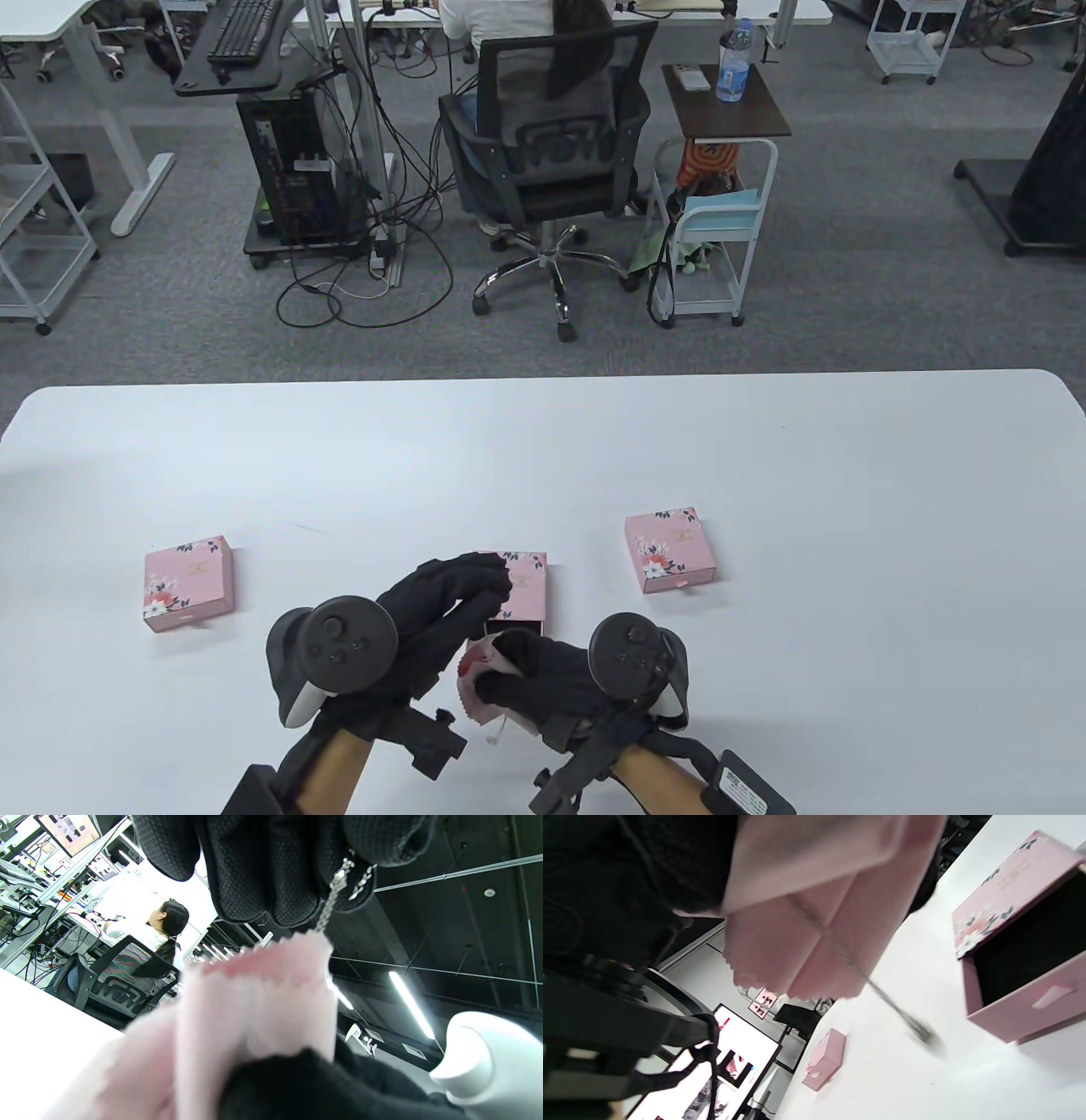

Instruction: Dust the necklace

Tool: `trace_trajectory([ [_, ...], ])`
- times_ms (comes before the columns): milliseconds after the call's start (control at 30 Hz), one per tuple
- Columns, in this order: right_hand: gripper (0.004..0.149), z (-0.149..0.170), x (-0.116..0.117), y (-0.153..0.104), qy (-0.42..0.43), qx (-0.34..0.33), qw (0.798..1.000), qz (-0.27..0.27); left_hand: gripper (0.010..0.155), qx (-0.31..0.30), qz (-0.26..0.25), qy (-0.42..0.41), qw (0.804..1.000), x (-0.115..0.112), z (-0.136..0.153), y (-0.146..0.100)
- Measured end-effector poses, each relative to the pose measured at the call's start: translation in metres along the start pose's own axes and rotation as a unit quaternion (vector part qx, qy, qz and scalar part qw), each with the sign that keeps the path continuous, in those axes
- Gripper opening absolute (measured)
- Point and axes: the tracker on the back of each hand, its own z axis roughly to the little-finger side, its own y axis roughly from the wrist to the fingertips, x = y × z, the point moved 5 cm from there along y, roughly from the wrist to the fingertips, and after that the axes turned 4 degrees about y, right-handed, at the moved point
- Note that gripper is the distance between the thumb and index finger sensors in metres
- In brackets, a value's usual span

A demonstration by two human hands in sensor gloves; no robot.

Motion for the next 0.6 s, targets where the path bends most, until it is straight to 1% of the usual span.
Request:
trace_trajectory([
  [67, 0.04, 0.002, -0.001, -0.001, -0.01, 0.004, 1.0, 0.011, 0.041, 0.0, -0.008, -0.003, 1.0, 0.004, 0.001, -0.001],
  [200, 0.041, 0.004, -0.001, -0.001, -0.012, 0.005, 1.0, 0.012, 0.041, 0.001, -0.023, -0.01, 1.0, 0.012, 0.002, -0.003],
  [267, 0.04, 0.004, 0.0, -0.001, -0.032, 0.01, 0.999, 0.0, 0.04, 0.0, -0.031, -0.013, 0.999, 0.016, 0.002, -0.004],
  [400, 0.042, 0.007, 0.004, 0.0, -0.072, 0.027, 0.997, -0.021, 0.04, -0.001, -0.039, -0.017, 0.999, 0.021, 0.002, -0.005],
  [500, 0.04, 0.012, 0.004, -0.001, -0.076, 0.036, 0.996, -0.002, 0.04, 0.0, -0.048, -0.02, 0.999, 0.025, 0.004, -0.006],
  [600, 0.041, 0.015, 0.005, -0.001, -0.089, 0.039, 0.995, -0.005, 0.04, 0.001, -0.058, -0.024, 0.998, 0.03, 0.005, -0.007],
])
